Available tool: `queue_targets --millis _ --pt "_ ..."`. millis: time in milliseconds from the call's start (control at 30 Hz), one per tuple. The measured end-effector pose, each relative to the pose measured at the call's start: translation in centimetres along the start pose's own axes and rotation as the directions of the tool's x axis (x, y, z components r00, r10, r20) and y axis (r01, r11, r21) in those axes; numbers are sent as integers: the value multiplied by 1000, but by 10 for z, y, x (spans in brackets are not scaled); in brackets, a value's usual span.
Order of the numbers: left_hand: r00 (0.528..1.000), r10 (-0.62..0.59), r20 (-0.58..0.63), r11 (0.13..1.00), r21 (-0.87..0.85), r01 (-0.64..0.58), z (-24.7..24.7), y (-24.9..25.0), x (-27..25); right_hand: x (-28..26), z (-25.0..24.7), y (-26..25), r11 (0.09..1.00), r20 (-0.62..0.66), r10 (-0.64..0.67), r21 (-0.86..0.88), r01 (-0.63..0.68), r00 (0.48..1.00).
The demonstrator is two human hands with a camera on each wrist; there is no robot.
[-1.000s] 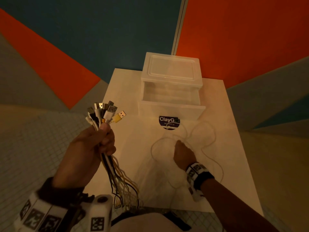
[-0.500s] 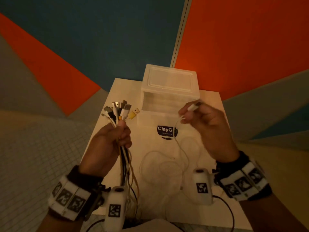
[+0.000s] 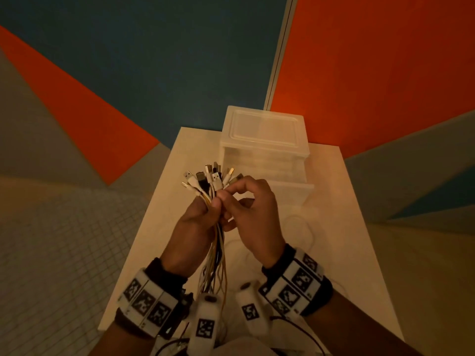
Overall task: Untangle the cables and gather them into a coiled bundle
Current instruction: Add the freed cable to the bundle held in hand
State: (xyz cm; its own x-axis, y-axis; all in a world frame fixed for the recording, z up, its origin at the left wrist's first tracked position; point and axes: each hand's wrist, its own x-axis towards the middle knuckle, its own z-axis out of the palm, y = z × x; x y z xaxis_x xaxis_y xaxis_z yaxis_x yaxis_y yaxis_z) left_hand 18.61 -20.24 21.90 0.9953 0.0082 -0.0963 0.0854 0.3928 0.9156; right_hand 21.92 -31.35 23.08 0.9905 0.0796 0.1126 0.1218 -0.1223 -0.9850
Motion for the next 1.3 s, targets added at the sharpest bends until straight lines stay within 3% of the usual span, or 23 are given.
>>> queue_targets --millis 100,200,267,367,500,600,700,733,800,833,900,933,1000,1100,1167,1233,1300 --pt "1000 18 -8 998 59 -18 -3 -6 3 2 0 2 963 -10 240 127 -237 971" --pt "999 32 -32 989 146 -27 -5 -9 3 5 -4 5 854 114 459 218 -473 881" --pt "999 7 -33 992 124 -3 -4 -10 5 6 -6 10 800 166 542 198 -566 824" --pt "998 -56 28 997 57 54 -2 -12 10 8 -6 19 766 214 556 243 -595 803" --pt "999 -37 -9 999 12 38 0 -13 13 3 -18 38 806 351 417 284 -520 838" --pt "997 21 -70 985 -169 -32 -24 5 20 -4 -39 65 950 451 229 91 -300 863" --pt "997 37 65 880 -476 -2 -75 36 21 -6 -79 128 953 493 294 -221 -208 819" --pt "990 64 125 809 -588 22 -92 44 21 -6 -94 151 927 463 328 -325 -186 824" --pt "994 66 92 770 -638 8 -116 53 16 2 -120 187 870 347 397 -437 -229 850" --pt "999 25 34 800 -600 0 -122 58 13 8 -126 196 861 265 416 -422 -284 870" --pt "998 41 43 847 -531 -12 -115 59 12 25 -121 184 897 117 365 -307 -316 923" --pt "993 50 105 868 -497 9 -104 53 12 34 -112 163 926 69 308 -249 -283 949" --pt "999 21 41 968 -250 -10 -80 45 9 49 -91 108 974 55 189 -134 -181 980" --pt "998 51 46 997 -52 -49 -27 33 10 51 -62 39 998 191 49 -34 -43 980" --pt "1000 13 -10 1000 28 -13 -5 26 11 35 -44 17 997 328 -20 -65 44 944" --pt "1000 -1 -14 1000 25 2 4 24 13 10 -29 18 993 436 -50 -70 90 898" --pt "997 46 58 997 -62 -42 3 27 9 -12 -22 35 995 483 -48 -49 82 874"
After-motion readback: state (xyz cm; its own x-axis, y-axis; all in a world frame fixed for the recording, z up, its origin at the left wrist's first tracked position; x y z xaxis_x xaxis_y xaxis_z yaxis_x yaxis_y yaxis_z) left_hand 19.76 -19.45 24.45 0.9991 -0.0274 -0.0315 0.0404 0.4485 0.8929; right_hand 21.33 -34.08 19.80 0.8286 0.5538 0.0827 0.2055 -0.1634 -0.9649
